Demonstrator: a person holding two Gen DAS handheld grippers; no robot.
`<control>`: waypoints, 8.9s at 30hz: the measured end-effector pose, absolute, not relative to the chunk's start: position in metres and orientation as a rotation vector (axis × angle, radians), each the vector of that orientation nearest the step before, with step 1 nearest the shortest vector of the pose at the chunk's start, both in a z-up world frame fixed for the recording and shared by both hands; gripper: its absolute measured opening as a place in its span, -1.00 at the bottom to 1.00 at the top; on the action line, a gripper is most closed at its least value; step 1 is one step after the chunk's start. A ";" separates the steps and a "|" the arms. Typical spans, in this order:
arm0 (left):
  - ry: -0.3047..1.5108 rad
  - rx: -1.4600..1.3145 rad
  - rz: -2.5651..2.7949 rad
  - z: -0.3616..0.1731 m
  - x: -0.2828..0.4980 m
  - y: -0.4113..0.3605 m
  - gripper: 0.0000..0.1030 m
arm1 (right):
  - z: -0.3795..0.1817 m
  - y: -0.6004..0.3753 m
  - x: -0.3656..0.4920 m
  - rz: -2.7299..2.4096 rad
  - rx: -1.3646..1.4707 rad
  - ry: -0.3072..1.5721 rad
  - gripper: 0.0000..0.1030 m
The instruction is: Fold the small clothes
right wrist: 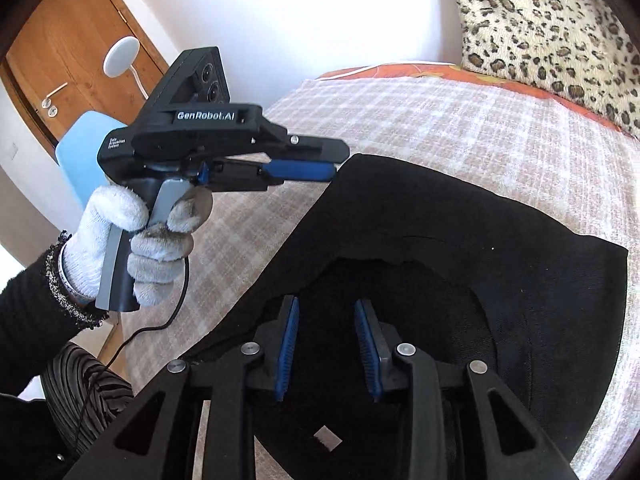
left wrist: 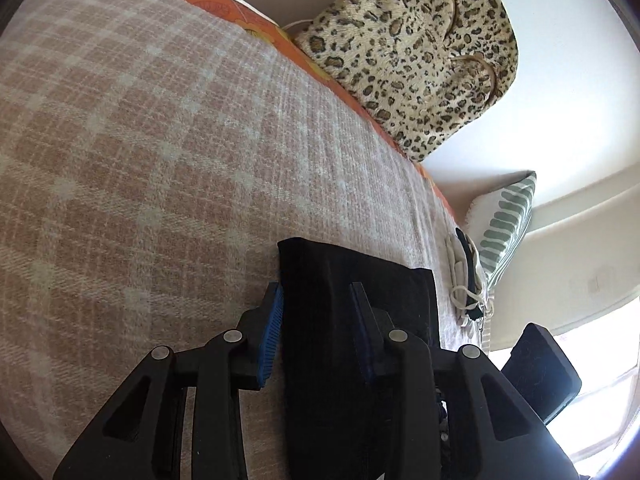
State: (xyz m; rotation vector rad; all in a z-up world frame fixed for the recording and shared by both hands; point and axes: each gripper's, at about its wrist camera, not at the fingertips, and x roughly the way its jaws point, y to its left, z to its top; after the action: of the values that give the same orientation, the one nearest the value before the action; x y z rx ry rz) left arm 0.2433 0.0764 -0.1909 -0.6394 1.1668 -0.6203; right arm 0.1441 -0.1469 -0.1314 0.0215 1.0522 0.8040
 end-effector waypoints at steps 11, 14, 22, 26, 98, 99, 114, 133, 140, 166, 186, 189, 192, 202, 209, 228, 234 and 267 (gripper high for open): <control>1.129 -0.696 -0.767 -0.179 0.232 0.067 -0.40 | -0.137 -0.147 0.147 0.799 0.017 1.062 -0.43; 1.138 -0.680 -0.757 -0.187 0.238 0.064 -0.40 | -0.137 -0.146 0.146 0.800 0.012 1.061 -0.43; 1.075 -0.796 -0.698 -0.199 0.262 0.075 -0.68 | -0.136 -0.145 0.143 0.804 -0.004 1.056 -0.43; 1.012 -0.796 -0.698 -0.188 0.263 0.078 -0.99 | -0.136 -0.145 0.144 0.808 -0.009 1.054 -0.43; 1.157 -0.213 -0.497 -0.157 0.101 0.019 0.24 | -0.171 -0.303 0.225 0.666 0.570 1.040 -0.18; 1.157 -0.222 -0.500 -0.157 0.101 0.020 0.24 | -0.171 -0.303 0.226 0.667 0.571 1.041 -0.18; 1.190 -0.703 -0.582 -0.171 0.112 0.056 0.11 | -0.179 -0.304 0.231 0.701 0.638 1.062 -0.31; 1.147 -0.565 -0.547 -0.166 0.107 0.047 -0.84 | -0.172 -0.288 0.229 0.631 0.618 1.032 -0.83; 1.099 -0.538 -0.572 -0.150 0.105 0.043 -0.85 | -0.139 -0.277 0.219 0.628 0.539 0.966 -0.87; 0.969 -0.326 -0.894 -0.090 0.118 -0.144 -0.85 | -0.029 -0.422 0.180 0.482 0.422 0.794 -0.87; 0.842 -0.165 -1.100 -0.067 0.147 -0.342 -0.85 | 0.029 -0.610 0.194 0.256 0.340 0.708 -0.87; 0.825 -0.134 -1.116 -0.073 0.150 -0.368 -0.85 | 0.027 -0.638 0.199 0.221 0.328 0.700 -0.87; 0.818 -0.114 -1.118 -0.083 0.152 -0.388 -0.85 | 0.021 -0.662 0.209 0.197 0.323 0.710 -0.87; 0.895 -0.074 -1.094 -0.134 0.152 -0.425 -0.85 | -0.035 -0.706 0.257 0.200 0.313 0.800 -0.87; 0.977 -0.032 -1.064 -0.143 0.143 -0.408 -0.58 | -0.073 -0.729 0.268 0.037 0.261 0.899 -0.15; 0.888 0.015 -1.061 -0.109 0.168 -0.401 -0.29 | -0.049 -0.689 0.214 0.066 0.220 0.753 -0.16; 0.944 0.129 -1.024 -0.147 0.169 -0.411 -0.29 | -0.084 -0.692 0.238 0.040 0.161 0.872 -0.23; 0.769 0.097 -0.844 -0.042 0.076 -0.290 0.59 | 0.024 -0.605 0.030 -0.092 0.102 0.724 0.52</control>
State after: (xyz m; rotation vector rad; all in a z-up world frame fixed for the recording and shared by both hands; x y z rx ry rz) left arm 0.0762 -0.2898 -0.0417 0.0975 0.7686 -0.8442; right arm 0.0305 -0.6045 0.0242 0.1019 0.7239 -0.0924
